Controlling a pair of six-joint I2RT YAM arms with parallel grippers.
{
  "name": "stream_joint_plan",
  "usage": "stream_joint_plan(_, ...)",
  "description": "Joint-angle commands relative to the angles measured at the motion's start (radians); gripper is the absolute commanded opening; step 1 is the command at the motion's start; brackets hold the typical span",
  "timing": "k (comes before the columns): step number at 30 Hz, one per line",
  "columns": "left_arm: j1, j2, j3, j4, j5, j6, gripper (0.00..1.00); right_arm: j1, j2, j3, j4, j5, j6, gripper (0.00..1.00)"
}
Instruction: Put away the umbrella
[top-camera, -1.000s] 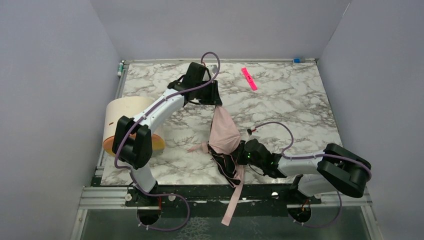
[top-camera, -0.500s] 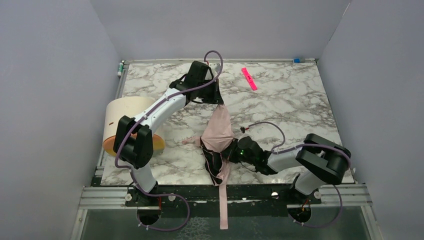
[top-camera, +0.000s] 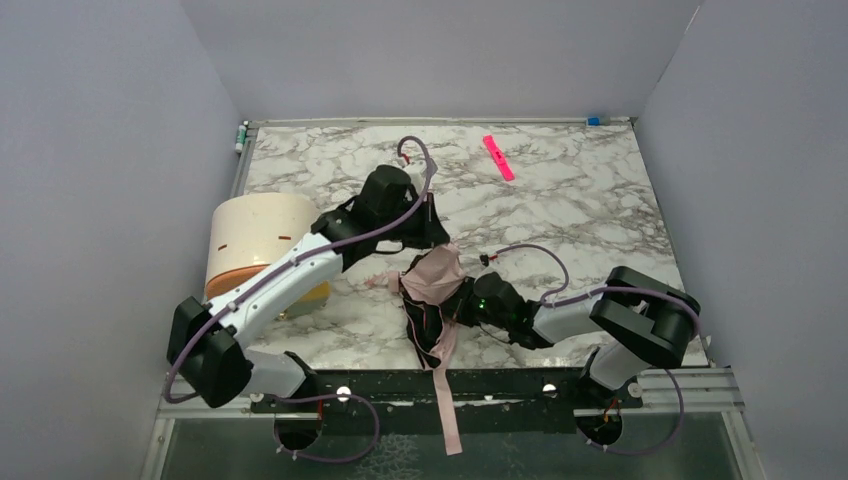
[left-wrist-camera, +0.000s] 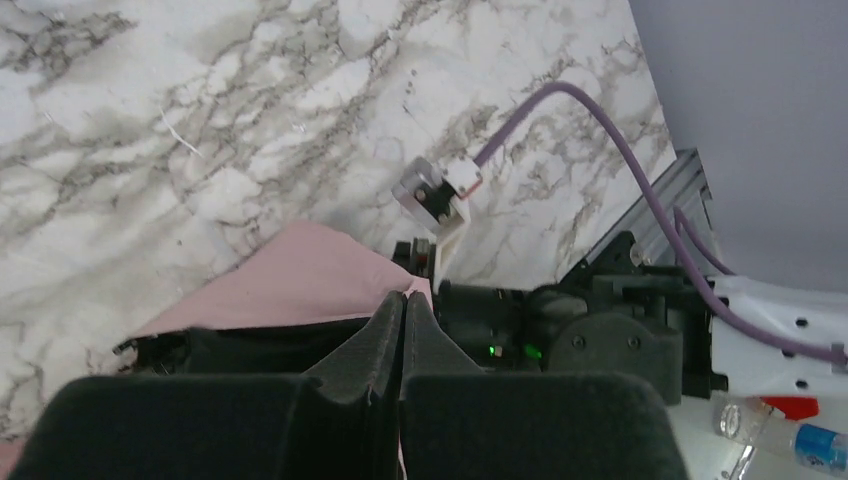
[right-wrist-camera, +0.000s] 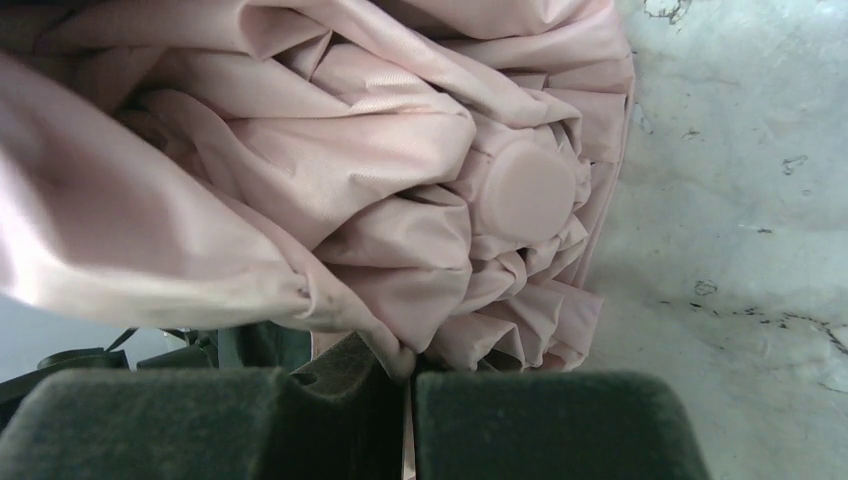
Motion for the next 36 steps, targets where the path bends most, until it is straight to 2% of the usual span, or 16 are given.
stream_joint_plan(1, -0.095, -0.175, -0.185, 0.128, -0.13, -0.149, 0.0, 0.003, 0.023, -0.021, -0.161, 0.038, -0.035, 0.09)
stream_joint_plan(6, -0.212, -0.358, -0.424, 0.238, -0.213, -0.264, 0.0, 0.003, 0.044, -0.025, -0.135, 0.031, -0.005, 0.09)
stream_joint_plan(10, -0.323, -0.435, -0.565, 0.282, -0.282, -0.306, 0.0, 0.003, 0.052, -0.015, -0.131, 0.028, 0.003, 0.09)
stream_joint_plan(16, -0.529, -0.446, -0.73, 0.393, -0.441, -0.378, 0.0, 0.003, 0.051, -0.002, -0.138, 0.021, 0.006, 0.09)
stream_joint_plan(20, -0.625, -0.449, -0.836, 0.465, -0.55, -0.433, 0.0, 0.003, 0.03, -0.011, -0.157, 0.034, 0.007, 0.12)
stream_joint_plan(27, -0.651, -0.412, -0.959, 0.579, -0.634, -0.474, 0.0, 0.004, -0.076, -0.019, -0.243, 0.051, -0.02, 0.21)
stream_joint_plan(36, -0.651, -0.304, -0.942, 0.659, -0.671, -0.467, 0.0, 0.003, -0.36, -0.047, -0.532, 0.064, -0.101, 0.32)
